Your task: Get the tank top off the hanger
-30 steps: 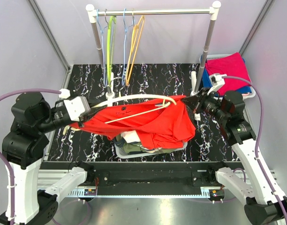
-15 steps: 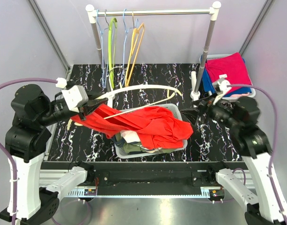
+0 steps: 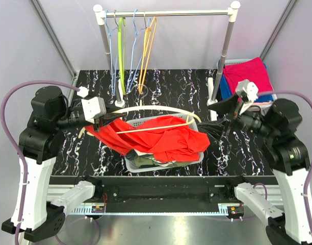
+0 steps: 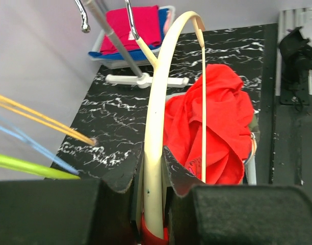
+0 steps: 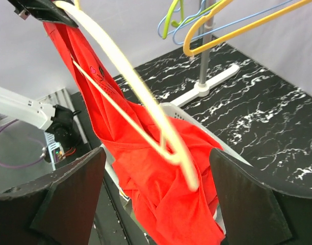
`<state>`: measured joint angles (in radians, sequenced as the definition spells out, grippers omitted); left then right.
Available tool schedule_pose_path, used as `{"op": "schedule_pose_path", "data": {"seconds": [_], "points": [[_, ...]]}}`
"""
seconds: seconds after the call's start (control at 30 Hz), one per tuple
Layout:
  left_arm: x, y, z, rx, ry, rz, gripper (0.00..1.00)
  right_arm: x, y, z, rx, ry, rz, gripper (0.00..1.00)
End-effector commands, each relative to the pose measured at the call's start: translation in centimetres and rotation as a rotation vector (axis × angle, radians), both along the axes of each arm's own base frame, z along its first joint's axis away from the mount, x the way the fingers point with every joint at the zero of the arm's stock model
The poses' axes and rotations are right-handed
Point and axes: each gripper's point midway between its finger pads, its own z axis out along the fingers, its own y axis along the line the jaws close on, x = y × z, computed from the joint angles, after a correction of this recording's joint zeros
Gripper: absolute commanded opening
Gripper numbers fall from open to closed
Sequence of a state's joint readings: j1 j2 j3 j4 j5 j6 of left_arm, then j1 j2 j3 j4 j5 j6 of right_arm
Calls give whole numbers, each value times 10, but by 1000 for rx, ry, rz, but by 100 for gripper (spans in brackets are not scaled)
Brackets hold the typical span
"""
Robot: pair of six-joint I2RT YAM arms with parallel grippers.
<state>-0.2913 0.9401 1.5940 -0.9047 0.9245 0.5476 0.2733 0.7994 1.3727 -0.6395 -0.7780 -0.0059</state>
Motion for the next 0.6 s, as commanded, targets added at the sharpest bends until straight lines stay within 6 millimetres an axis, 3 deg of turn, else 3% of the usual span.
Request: {"op": "schedule_pose_path", "data": {"seconds": [0.0, 0.2, 0.57], "points": [[-24, -8, 14, -21, -85, -147, 0, -8, 11, 12, -9, -31, 116, 91], [-31, -10, 11, -26, -64, -189, 0, -23, 27, 8, 18, 25, 313, 90], [-19, -14, 24, -50, -72, -177, 0, -38, 34, 4, 59, 91, 441, 85]]}}
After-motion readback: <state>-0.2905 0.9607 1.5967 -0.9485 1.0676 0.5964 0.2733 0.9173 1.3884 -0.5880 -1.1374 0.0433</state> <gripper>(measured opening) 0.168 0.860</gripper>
